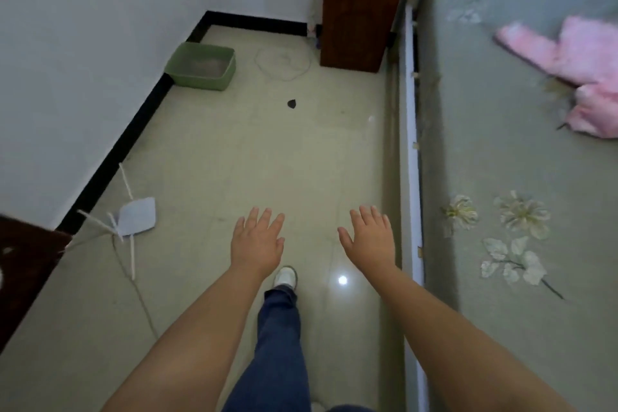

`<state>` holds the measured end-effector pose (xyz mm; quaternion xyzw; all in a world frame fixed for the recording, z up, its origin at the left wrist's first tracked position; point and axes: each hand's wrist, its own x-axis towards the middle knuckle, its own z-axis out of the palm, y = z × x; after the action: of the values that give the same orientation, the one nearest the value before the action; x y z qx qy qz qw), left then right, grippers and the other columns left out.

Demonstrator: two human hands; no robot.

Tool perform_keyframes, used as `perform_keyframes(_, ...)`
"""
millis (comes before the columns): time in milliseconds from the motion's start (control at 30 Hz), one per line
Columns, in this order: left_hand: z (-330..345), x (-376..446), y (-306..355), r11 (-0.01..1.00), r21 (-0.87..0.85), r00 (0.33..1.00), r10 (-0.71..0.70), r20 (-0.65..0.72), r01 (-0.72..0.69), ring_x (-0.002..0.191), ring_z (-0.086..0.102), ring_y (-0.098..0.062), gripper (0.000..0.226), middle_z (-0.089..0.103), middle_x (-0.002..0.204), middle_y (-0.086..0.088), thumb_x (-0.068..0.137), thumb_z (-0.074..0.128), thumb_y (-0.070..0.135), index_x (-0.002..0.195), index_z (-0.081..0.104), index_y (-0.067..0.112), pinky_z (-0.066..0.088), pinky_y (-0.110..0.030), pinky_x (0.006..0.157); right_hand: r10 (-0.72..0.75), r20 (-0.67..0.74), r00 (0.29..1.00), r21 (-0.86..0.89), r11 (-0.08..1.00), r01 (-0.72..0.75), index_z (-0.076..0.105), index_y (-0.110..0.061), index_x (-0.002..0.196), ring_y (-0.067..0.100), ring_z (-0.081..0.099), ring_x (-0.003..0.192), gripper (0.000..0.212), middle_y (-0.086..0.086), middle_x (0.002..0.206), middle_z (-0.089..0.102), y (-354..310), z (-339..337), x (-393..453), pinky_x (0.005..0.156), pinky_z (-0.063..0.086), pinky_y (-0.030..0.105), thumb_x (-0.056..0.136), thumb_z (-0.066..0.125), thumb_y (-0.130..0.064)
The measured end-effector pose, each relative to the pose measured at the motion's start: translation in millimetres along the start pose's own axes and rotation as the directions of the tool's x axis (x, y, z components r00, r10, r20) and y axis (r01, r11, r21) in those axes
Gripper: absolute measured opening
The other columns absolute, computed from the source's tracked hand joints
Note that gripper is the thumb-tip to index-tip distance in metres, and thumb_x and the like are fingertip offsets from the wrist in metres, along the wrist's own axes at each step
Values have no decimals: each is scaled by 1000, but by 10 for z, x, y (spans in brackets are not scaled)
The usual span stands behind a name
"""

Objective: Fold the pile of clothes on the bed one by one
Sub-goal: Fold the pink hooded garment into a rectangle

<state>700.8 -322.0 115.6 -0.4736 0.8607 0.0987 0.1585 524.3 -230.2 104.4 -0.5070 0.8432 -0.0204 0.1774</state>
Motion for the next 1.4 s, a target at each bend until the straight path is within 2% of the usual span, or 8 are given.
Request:
perform_keyframes(133,-537,1207,321,975,52,975,219,-38,-217,142,5,-20,52,12,155,1,97,27,37,146,12,26,8,-38,113,210,-100,973,21,978,-209,30,-12,141,22,15,141,53,6,151,26,362,-431,821,113,10,36,96,32,-40)
perform_keyframes(367,-1274,2794,1290,843,149,851,525,-16,-517,142,8,-21,51,16,154,0,97,28,37,145,17,25,10,-38,112,493,-191,849,138,870,-474,34,-10,139,23,19,139,51,8,149,29,1137,-1015,1725,111,12,35,96,36,-36)
perform_keyframes(533,-1551,3838,2238,728,205,743,669,-7,-654,142,8,-21,51,17,153,-1,98,28,36,145,16,25,10,-38,113,658,-207,724,173,753,-635,34,-10,138,23,22,138,50,8,147,31,2060,-1247,2286,110,13,34,96,35,-38)
perform_keyframes(867,-2252,5692,4359,541,284,577,815,57,-792,142,8,-21,49,18,153,-1,98,27,34,145,17,23,9,-38,113,838,-215,501,289,545,-787,44,-3,131,27,34,131,48,15,139,43,4083,-2043,3439,106,24,37,93,46,-32)
perform_keyframes(967,-2349,6142,4930,476,301,528,840,124,-827,142,9,-22,50,16,154,-2,98,27,34,146,15,22,10,-39,113,869,-276,412,364,491,-792,59,8,110,38,53,110,40,26,114,60,4526,-2206,3696,93,39,45,81,66,-18)
perform_keyframes(1067,-2418,6658,5542,383,333,450,880,153,-862,141,13,-21,49,19,153,-1,98,27,34,145,17,23,14,-38,112,918,-238,317,414,391,-822,66,11,90,42,64,87,35,27,89,66,4916,-2264,3949,76,49,49,63,80,-7)
perform_keyframes(1267,-2465,7716,7055,136,322,234,929,288,-937,141,13,-19,51,20,152,0,95,34,33,144,21,25,15,-34,111,997,-8,78,397,75,-915,57,0,118,31,48,119,38,18,120,58,5677,-2199,4488,98,32,41,86,57,-21)
perform_keyframes(1400,-2280,8187,8004,6,303,108,941,321,-953,141,11,-19,51,19,152,0,95,34,33,144,22,23,16,-36,110,997,27,-72,430,-76,-900,53,1,123,31,46,121,36,19,126,54,6214,-2208,4883,99,35,42,87,53,-9)
